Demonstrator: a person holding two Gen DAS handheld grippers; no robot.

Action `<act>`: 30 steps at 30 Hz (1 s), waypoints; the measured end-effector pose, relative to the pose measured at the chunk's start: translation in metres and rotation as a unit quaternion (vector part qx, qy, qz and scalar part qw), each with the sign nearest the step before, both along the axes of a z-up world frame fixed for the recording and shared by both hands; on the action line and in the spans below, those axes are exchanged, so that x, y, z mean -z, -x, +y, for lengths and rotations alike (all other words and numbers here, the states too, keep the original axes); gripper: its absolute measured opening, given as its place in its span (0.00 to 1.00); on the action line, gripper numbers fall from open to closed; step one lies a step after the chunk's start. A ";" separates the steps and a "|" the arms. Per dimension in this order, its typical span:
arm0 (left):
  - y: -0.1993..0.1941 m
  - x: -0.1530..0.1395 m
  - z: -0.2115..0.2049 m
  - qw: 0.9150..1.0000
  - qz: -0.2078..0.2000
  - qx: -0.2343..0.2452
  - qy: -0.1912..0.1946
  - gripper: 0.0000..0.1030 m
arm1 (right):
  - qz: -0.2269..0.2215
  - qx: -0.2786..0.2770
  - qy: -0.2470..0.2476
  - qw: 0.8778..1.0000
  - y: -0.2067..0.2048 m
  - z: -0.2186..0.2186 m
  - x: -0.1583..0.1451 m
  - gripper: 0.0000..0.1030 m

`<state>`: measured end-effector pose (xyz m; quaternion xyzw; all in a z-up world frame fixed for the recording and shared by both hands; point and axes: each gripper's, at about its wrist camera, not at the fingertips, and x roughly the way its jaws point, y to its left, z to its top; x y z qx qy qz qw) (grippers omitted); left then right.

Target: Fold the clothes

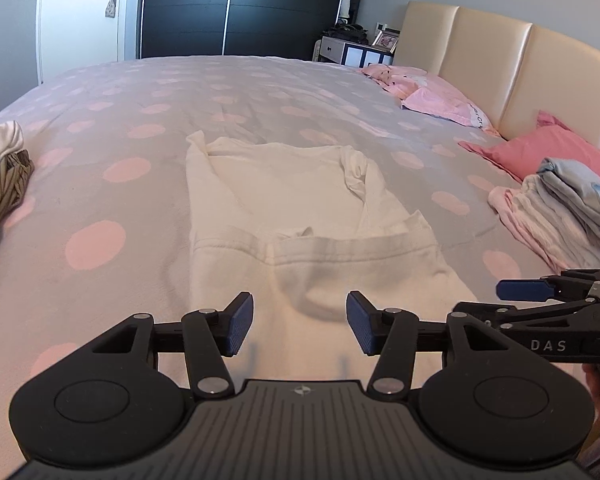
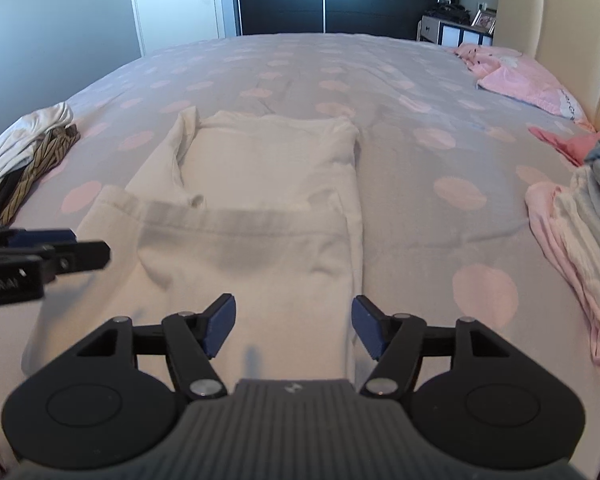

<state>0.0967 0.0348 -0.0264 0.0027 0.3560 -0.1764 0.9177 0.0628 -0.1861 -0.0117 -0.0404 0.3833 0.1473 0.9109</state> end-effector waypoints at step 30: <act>0.034 0.040 0.079 0.989 0.106 0.004 0.102 0.03 | 0.099 0.000 -0.086 0.991 0.032 -0.061 0.026 0.05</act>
